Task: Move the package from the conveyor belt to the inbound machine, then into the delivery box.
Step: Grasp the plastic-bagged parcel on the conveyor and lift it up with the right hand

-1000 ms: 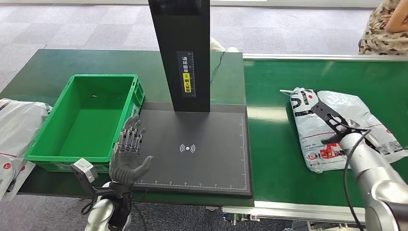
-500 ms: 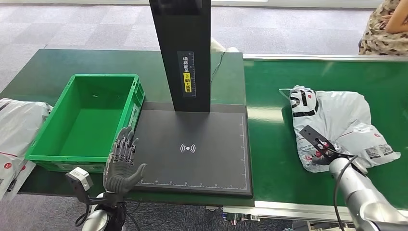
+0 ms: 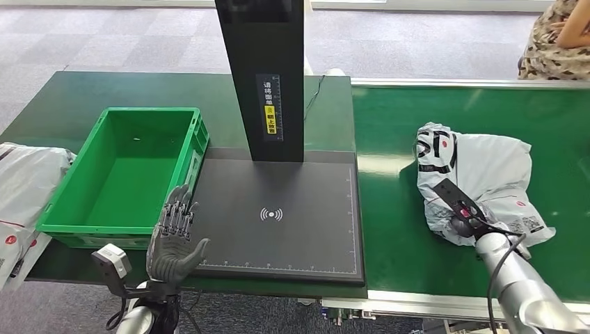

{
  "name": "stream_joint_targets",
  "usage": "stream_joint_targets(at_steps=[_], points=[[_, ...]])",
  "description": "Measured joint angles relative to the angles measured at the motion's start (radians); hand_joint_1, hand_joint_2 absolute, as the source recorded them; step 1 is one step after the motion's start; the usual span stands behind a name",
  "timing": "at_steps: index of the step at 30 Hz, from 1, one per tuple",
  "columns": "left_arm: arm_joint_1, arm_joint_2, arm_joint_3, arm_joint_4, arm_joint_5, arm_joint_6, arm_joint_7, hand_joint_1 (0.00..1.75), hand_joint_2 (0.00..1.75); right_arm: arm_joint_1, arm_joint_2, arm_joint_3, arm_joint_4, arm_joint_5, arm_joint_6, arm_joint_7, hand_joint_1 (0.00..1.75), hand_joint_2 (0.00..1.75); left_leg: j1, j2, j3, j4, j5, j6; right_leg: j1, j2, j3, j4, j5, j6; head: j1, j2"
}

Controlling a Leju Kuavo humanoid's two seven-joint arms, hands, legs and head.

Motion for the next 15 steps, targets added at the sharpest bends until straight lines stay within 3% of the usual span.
stream_joint_targets(at_steps=[8, 15], points=[[0.031, -0.017, 0.022, -0.047, -0.008, -0.001, -0.001, 0.00, 1.75, 0.037, 0.050, -0.126, -0.121, -0.202, -0.086, -0.327, 1.75, 1.75, 0.000, 0.000, 0.000, 0.000, 0.000, 0.000, 0.000, 0.000, 0.000, 0.000, 0.000, 0.000, 0.000, 0.000], [0.034, -0.028, 0.027, -0.061, -0.009, 0.010, -0.029, 0.00, 1.75, 0.129, 0.115, -0.134, -0.380, -0.278, -0.063, -0.486, 1.75, 1.75, 0.000, 0.000, 0.000, 0.000, 0.000, 0.000, 0.000, 0.000, 0.000, 0.000, 0.000, 0.000, 0.000, 0.000]])
